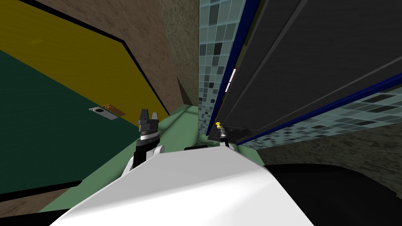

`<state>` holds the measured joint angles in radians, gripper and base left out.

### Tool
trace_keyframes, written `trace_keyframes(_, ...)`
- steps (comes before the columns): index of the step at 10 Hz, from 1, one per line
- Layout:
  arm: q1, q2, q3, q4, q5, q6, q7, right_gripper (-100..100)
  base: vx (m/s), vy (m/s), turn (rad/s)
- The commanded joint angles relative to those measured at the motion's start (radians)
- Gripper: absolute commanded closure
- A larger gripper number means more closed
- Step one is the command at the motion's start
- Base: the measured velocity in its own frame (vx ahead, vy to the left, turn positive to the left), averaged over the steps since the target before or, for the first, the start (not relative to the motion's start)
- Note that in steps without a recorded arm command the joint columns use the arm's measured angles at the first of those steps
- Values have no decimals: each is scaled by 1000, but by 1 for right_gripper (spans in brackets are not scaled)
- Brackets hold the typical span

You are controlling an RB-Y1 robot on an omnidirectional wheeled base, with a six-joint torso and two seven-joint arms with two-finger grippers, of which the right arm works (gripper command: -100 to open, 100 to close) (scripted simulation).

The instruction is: Pull the door open

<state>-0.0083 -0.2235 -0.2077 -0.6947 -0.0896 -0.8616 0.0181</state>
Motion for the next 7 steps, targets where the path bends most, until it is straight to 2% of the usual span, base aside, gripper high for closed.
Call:
trace_keyframes(1,-18,9,25,11,-15,-10,-50,100,-32,-12,66)
trace_keyframes(2,-19,6,34,12,-32,-9,-76,100,-52,-26,76)
trace_keyframes(3,-19,6,34,12,-32,-9,-94,100,-44,-20,33)
trace_keyframes(7,-19,6,34,20,-32,-9,-94,100,-1,3,-6)
